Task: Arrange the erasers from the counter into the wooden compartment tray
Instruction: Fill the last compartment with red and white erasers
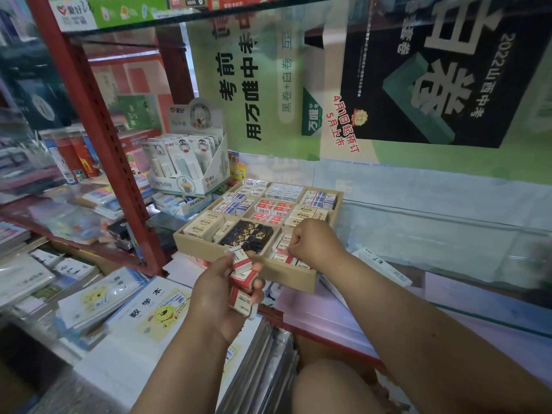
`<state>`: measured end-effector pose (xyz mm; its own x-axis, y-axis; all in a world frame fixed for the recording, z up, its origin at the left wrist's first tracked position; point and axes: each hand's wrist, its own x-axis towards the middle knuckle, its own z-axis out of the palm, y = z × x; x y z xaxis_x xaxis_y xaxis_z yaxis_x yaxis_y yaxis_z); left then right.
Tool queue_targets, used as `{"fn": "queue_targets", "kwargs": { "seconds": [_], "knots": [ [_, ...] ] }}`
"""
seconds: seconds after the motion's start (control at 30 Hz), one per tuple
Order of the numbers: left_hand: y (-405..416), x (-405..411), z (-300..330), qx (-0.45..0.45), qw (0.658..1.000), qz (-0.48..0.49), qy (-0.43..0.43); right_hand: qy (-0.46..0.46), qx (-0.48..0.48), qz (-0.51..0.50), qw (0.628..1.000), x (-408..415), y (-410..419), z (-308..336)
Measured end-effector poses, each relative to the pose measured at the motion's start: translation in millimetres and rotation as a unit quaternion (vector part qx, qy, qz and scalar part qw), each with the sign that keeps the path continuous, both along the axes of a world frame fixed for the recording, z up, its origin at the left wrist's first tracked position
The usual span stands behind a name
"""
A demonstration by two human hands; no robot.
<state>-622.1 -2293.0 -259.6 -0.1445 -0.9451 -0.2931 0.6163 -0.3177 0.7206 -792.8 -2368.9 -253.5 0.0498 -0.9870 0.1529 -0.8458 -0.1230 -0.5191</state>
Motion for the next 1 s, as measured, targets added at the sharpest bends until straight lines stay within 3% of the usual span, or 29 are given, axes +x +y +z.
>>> {"fn": "queue_targets", "kwargs": {
  "seconds": [0.13, 0.3, 0.4, 0.53, 0.87, 1.0],
  "knots": [
    [-2.9, -4.5, -8.5, -0.003, 1.0, 0.007, -0.024, -0.019, 0.01, -0.007, 1.0, -1.5, -0.6, -0.9],
    [0.0, -7.1, -7.9, -0.025, 0.997, 0.022, -0.069, -0.276, -0.018, 0.009, 0.961, -2.2, 28.7, 17.6],
    [1.2, -11.8, -4.7, -0.032, 0.995, 0.03, -0.086, -0.346, -0.019, 0.052, 0.937, 10.1, 53.3, 24.0],
    [6.4, -19.7, 2.4, -0.036, 0.996, -0.005, -0.087, -0.313, -0.029, 0.057, 0.948, 13.0, 66.4, 26.0],
    [10.8, -26.3, 12.8, -0.028, 0.989, -0.038, -0.139, -0.112, -0.072, 0.089, 0.987, 10.8, 76.1, 32.9],
    [9.2, -25.8, 14.0, -0.019, 0.992, -0.058, -0.114, -0.154, -0.062, 0.054, 0.985, -3.3, 67.4, 37.6]
  ]
}}
